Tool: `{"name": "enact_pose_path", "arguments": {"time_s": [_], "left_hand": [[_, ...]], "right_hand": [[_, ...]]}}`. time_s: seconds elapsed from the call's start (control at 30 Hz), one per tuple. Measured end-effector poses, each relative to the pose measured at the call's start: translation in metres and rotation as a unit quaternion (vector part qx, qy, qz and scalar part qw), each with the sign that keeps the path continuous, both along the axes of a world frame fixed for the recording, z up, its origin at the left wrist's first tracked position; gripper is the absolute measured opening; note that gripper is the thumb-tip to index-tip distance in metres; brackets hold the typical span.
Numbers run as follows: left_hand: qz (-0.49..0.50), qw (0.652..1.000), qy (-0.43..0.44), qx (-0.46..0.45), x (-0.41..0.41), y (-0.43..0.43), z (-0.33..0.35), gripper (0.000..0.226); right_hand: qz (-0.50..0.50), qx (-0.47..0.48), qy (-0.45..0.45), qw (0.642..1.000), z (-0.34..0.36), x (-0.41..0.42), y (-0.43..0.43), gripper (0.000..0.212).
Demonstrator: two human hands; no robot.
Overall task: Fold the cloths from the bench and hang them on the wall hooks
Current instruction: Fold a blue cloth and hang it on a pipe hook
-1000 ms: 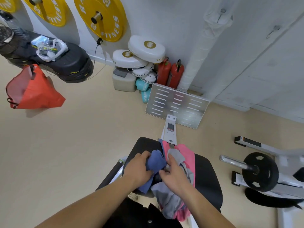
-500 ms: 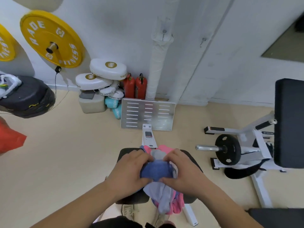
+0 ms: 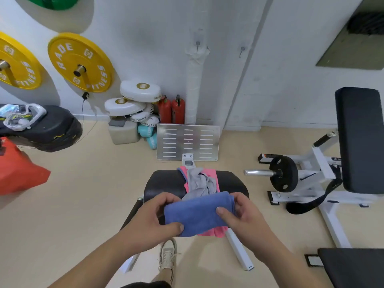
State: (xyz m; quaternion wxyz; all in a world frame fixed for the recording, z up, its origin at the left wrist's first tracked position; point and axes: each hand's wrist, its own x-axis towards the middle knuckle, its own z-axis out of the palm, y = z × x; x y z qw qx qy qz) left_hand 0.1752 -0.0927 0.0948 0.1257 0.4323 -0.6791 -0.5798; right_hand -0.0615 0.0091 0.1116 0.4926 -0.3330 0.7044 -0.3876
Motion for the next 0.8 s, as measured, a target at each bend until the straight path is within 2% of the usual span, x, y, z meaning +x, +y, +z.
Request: {"name": "enact_pose_path", "arguments": {"time_s": [0.2,0.4,0.5,0.63,0.8], "left_hand": [[0.066,0.996,0.035,0.047,0.02,0.042,0.003,0.042],[0.172,0.98,0.084,0.058,0.064,0.037,-0.001,0.048],[0.24,0.964,0.097,0.065,0.105,0.015,0.003,0.047],[0.325,0.939,0.101,0.05,0.18,-0.037,0.011,0.043],[0.37,0.921,0.114,0.035,0.291,-0.133,0.021,0.04]], "right_hand": [[-0.059,-0.012,-0.041,0.997,-0.008,0.032,0.053,0.01],[0.021,-0.019,-0.016,0.999,0.003,0.058,0.034,0.015],[0.072,-0.004,-0.007,0.997,0.009,0.094,-0.007,0.02],[0.104,-0.036,-0.002,0.994,0.009,0.168,-0.09,0.022],[0.122,-0.088,-0.004,0.989,-0.001,0.28,-0.209,0.043]]}}
